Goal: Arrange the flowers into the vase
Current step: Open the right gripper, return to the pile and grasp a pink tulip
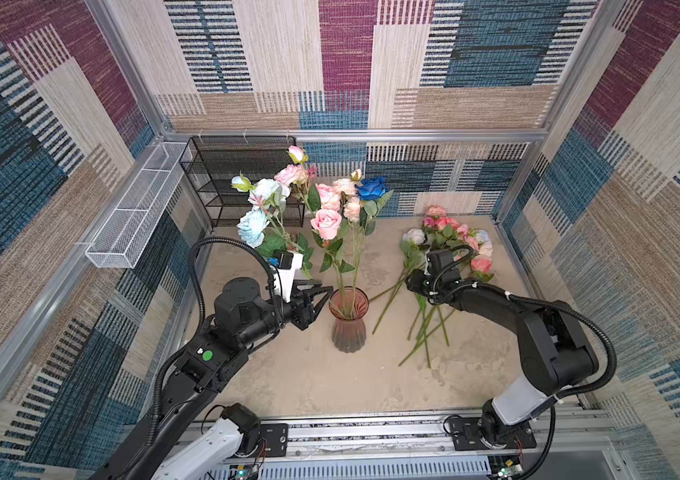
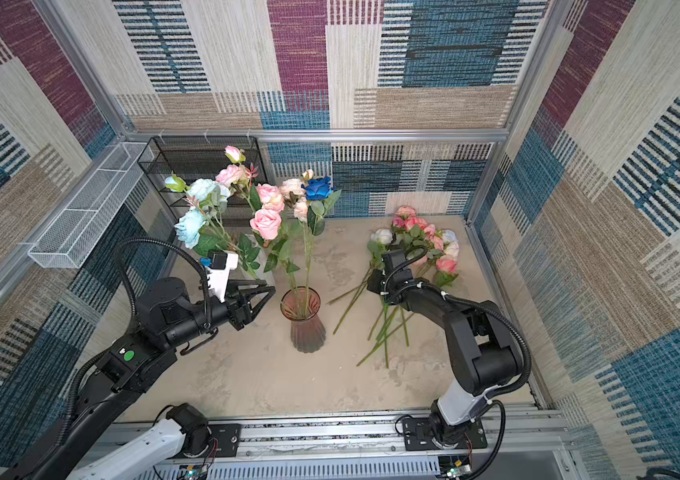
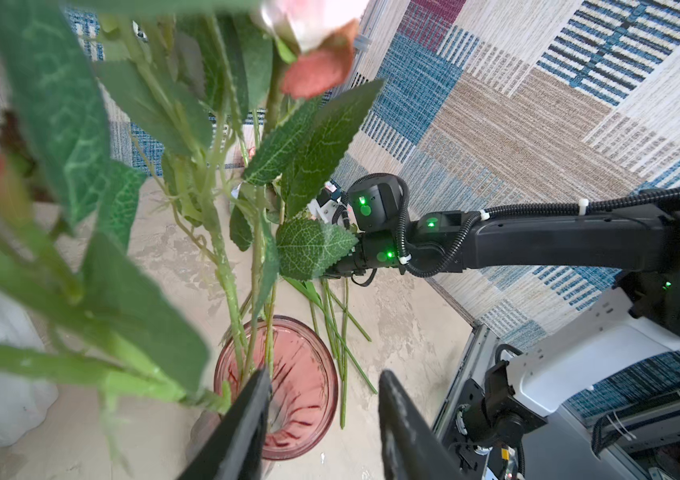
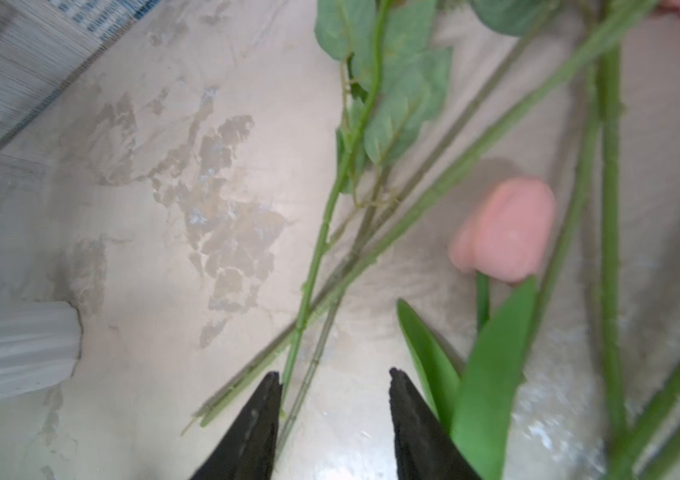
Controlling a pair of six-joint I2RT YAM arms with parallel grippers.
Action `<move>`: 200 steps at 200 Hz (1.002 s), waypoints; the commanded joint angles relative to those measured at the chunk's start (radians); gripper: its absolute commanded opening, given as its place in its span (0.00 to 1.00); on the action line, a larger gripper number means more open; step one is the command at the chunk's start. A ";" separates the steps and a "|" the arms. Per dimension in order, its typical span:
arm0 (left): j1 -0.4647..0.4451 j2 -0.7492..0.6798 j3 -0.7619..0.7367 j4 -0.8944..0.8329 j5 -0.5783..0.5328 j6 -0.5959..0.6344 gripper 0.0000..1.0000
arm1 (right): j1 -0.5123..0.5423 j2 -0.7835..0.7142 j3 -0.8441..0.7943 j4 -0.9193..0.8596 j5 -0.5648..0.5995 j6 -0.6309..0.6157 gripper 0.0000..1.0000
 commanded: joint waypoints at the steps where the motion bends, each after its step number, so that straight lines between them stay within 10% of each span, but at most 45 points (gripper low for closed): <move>1: 0.000 0.004 -0.002 0.028 0.016 0.010 0.45 | 0.003 -0.057 -0.049 -0.036 0.038 -0.004 0.46; 200: 0.000 0.016 0.009 0.033 0.033 -0.005 0.44 | 0.001 -0.232 -0.161 -0.124 0.008 -0.063 0.10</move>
